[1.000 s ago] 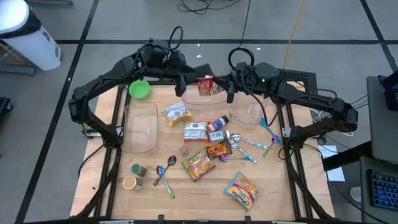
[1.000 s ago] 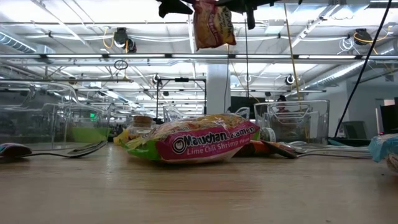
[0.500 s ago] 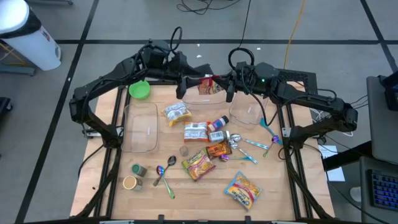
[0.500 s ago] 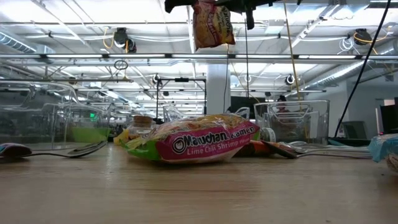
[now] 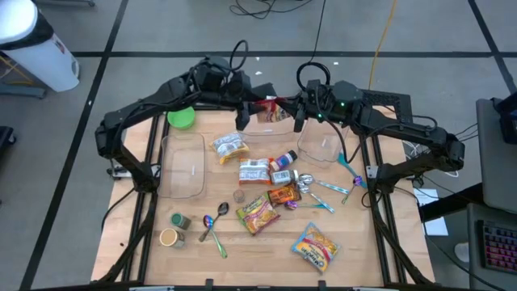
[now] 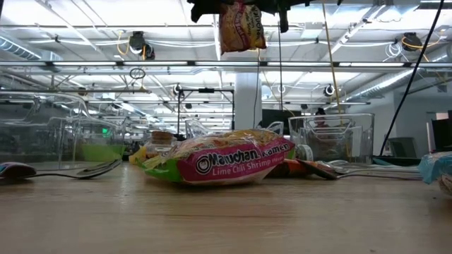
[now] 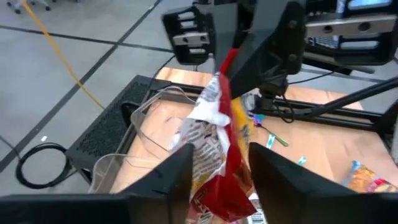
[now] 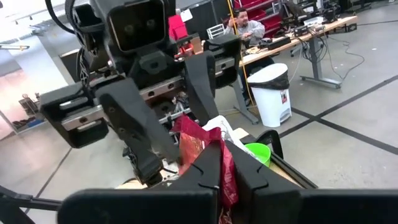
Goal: Pick & Place Food Item
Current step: Put the red noodle pack into the right transparent bin
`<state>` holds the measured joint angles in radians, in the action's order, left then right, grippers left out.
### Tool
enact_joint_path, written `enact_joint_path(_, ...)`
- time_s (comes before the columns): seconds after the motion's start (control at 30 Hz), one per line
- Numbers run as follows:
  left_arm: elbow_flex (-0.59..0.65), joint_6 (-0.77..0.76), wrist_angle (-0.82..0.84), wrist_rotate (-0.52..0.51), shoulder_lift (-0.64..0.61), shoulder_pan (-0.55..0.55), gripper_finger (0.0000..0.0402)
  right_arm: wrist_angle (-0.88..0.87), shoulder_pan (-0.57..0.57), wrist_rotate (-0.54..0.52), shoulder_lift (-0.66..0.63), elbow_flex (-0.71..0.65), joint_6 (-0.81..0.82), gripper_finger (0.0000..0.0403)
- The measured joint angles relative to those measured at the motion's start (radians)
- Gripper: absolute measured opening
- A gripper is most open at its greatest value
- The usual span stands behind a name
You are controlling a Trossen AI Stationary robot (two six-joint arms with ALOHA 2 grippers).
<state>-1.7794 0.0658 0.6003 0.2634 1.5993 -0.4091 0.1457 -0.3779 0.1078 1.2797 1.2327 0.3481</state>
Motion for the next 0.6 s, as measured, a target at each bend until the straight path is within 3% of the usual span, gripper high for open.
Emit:
enact_joint_path(0.27, 0.0, 0.004, 0.002, -0.003, 0.0, -0.005, 0.0011, 0.0, 0.0, 0.0, 0.0, 0.0, 0.0, 0.0)
enact_joint_path(0.47, 0.0, 0.023, 0.004, -0.001, 0.0, -0.005, 0.0005, 0.0, 0.0, 0.031, 0.0, 0.0, -0.028, 0.0003)
enact_joint_path(0.6, 0.0, 0.027, 0.014, 0.008, 0.0, -0.005, 0.0004, 0.0, -0.008, 0.092, -0.001, 0.0, -0.029, 0.0029)
